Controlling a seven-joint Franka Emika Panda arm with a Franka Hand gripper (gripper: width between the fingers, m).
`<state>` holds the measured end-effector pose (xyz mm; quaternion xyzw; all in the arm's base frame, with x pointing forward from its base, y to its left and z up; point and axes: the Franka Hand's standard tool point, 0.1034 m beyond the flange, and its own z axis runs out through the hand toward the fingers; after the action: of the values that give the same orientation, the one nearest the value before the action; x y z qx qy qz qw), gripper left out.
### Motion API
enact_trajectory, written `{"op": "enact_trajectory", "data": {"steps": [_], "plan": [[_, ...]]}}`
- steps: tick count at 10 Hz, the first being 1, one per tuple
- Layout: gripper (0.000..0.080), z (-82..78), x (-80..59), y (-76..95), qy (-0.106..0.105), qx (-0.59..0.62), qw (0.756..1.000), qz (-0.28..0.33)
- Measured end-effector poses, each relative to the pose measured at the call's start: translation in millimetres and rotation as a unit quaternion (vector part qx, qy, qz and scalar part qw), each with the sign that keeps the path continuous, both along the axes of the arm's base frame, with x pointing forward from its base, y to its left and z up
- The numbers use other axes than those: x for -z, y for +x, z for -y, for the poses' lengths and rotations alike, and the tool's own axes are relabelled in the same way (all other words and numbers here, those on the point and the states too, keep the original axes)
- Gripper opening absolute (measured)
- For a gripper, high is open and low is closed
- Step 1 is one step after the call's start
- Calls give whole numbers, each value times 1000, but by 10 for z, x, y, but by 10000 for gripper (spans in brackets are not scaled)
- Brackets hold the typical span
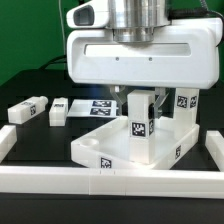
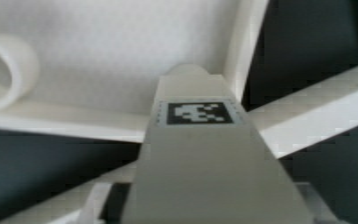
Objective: Assemble desk
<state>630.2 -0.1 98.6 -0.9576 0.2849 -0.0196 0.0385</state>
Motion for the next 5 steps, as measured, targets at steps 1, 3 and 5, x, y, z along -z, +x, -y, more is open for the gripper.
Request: {"op": "enact_trajectory", "data": {"steps": [1,3,5], "plan": [[290,-18,2,0,4,58,998,-3],[290,-53,3,0,9,145,989,-9],[290,-92,3,-1,16,240,970,-16]]}}
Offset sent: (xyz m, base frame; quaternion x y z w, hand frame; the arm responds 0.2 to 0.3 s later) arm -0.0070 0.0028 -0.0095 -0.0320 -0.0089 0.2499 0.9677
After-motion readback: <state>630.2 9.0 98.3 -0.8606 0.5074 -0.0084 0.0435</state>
